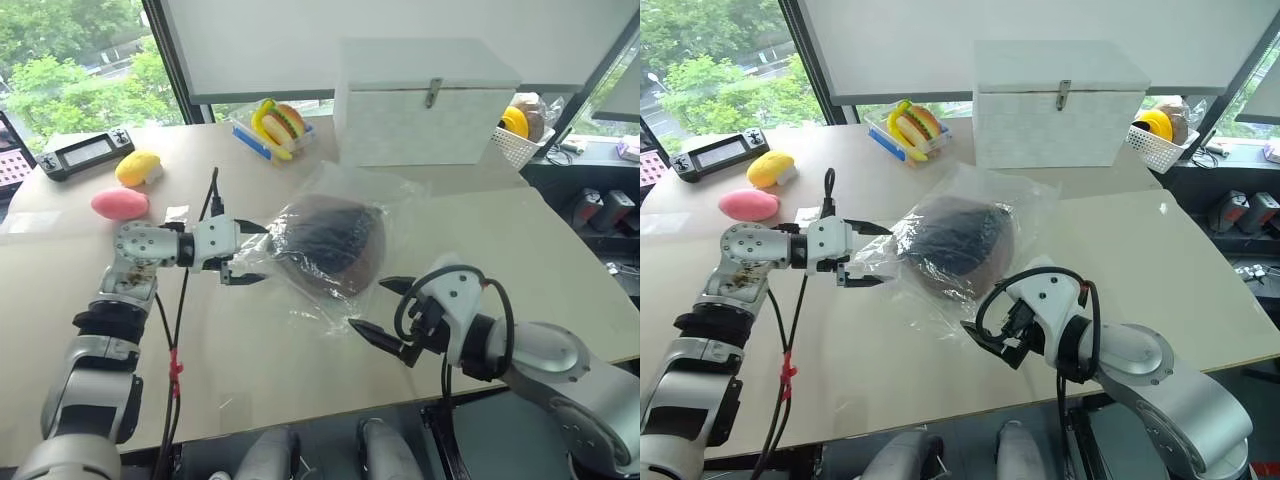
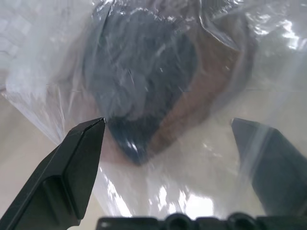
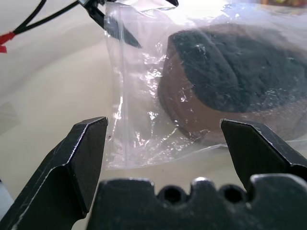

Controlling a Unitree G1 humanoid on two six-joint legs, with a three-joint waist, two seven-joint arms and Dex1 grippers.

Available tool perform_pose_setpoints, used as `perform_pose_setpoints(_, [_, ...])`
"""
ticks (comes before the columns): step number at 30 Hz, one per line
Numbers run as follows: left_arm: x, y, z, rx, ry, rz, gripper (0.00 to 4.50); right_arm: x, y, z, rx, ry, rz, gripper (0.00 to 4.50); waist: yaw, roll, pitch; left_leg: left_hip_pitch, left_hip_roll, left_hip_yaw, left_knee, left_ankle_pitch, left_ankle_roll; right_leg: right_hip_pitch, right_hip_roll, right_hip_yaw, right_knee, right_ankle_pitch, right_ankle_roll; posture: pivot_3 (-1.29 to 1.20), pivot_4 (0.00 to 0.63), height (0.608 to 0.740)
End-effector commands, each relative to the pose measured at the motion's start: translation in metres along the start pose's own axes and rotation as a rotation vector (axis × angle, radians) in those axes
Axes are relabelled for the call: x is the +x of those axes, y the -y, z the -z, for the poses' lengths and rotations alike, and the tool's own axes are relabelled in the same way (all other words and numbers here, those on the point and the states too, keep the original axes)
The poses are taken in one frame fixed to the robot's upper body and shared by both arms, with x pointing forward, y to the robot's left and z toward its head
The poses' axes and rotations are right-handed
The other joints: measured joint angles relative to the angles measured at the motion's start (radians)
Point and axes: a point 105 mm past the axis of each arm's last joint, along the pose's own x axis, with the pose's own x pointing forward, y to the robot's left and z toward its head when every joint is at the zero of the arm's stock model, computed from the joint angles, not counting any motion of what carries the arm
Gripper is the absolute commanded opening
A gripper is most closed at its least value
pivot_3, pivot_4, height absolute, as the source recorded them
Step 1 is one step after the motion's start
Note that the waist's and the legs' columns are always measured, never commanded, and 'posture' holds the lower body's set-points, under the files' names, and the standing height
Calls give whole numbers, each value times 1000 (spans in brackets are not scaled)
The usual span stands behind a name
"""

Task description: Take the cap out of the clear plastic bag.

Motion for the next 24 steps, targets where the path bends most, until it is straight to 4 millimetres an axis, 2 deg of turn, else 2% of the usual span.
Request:
perform_pose_setpoints(1, [-4,-10,-9,26,33,-21,2737,-2,-4,-5,-31,14,0,4500,-1,0,0,0,0,0,0,0,0,0,0,0,0,0,0,0,150,740])
perform_pose_setpoints(8, [-3,-8,-12,11,47,-4,240,-1,-8,-3,-27,8,-8,4500,1,0,0,0,0,0,2,0,1,0,0,0,1,0,0,0,150,740])
perform_pose_setpoints(9, [-3,-8,-12,10,48,-5,38,-1,-9,-3,-27,8,-9,4500,1,0,0,0,0,0,2,0,1,0,0,0,1,0,0,0,150,740])
perform_pose_setpoints(15, [2,-9,-15,-3,58,11,38,-2,-12,-5,-5,25,-28,4500,1,0,0,0,0,0,2,0,1,0,0,0,1,0,0,0,150,740])
perform_pose_setpoints(17, [7,-8,-22,-22,81,39,38,-4,-13,-15,39,87,-61,4500,1,0,0,0,0,0,2,0,1,1,0,0,1,0,0,0,150,740])
perform_pose_setpoints(20, [18,-11,-33,-7,109,60,38,-8,-2,-30,89,166,-59,4500,2,0,0,0,0,0,2,0,1,1,0,0,1,0,0,0,150,740])
perform_pose_setpoints(24, [44,-16,-62,-21,208,87,38,-2,14,-52,194,251,-73,4500,6,0,0,0,0,0,4,-1,1,3,0,0,-1,2,2,0,150,740])
